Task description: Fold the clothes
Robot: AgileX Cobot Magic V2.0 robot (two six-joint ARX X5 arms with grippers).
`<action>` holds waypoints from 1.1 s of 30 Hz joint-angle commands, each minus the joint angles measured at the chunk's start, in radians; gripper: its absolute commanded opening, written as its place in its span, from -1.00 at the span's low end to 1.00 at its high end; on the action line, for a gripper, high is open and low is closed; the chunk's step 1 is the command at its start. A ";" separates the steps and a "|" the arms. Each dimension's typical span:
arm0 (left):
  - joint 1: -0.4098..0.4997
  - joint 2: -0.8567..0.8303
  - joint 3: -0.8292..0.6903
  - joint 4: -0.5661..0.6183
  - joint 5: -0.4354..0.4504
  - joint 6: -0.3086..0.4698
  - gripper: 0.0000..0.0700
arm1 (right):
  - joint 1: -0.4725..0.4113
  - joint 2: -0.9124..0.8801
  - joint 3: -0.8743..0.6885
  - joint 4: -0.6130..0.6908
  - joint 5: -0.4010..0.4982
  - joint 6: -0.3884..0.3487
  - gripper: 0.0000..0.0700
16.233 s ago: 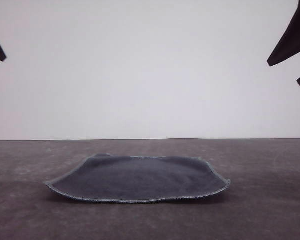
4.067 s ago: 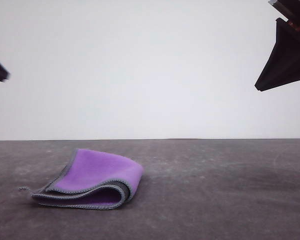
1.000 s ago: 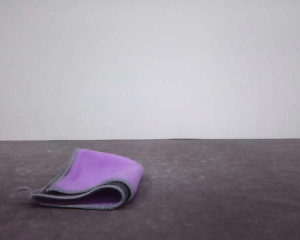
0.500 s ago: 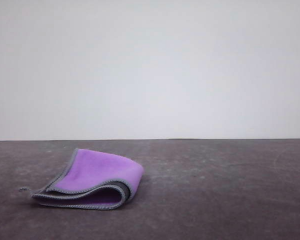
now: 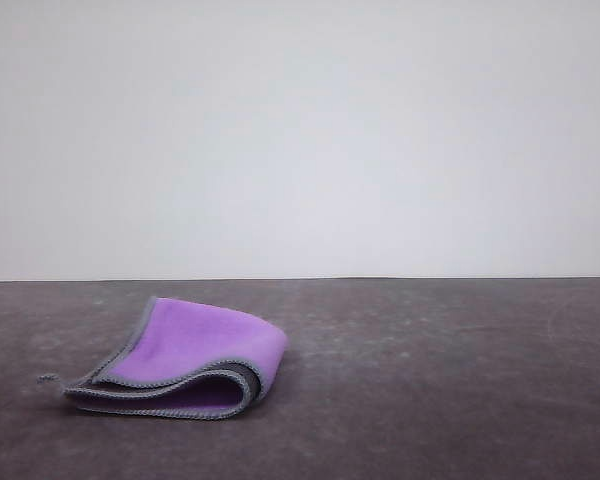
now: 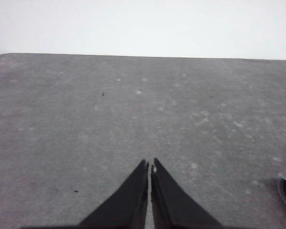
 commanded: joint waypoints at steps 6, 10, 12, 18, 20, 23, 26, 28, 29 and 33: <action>0.001 0.000 -0.019 0.010 -0.004 0.007 -1.00 | -0.001 0.001 -0.004 0.011 0.000 0.015 -0.96; 0.001 0.000 -0.019 0.010 -0.004 0.007 -1.00 | -0.001 0.001 -0.004 0.011 0.000 0.015 -0.95; 0.001 0.000 -0.019 0.010 -0.004 0.007 -1.00 | -0.001 0.001 -0.004 0.011 0.000 0.015 -0.96; 0.001 0.000 -0.019 0.010 -0.004 0.007 -1.00 | -0.001 0.001 -0.004 0.011 0.000 0.015 -0.95; 0.001 0.000 -0.019 0.010 -0.004 0.007 -1.00 | -0.001 0.001 -0.004 0.011 0.000 0.015 -0.95; 0.001 0.000 -0.019 0.010 -0.004 0.007 -1.00 | -0.001 0.001 -0.004 0.011 0.000 0.015 -0.96; 0.001 0.000 -0.019 0.010 -0.004 0.007 -1.00 | -0.001 0.001 -0.004 0.011 0.000 0.015 -0.96; 0.001 0.000 -0.019 0.010 -0.004 0.007 -1.00 | -0.001 0.001 -0.004 0.011 0.000 0.015 -0.96; 0.001 0.000 -0.019 0.010 -0.004 0.007 -1.00 | -0.001 0.001 -0.004 0.011 0.000 0.015 -0.96; 0.001 0.000 -0.019 0.010 -0.004 0.007 -1.00 | -0.001 0.001 -0.004 0.011 0.000 0.015 -0.96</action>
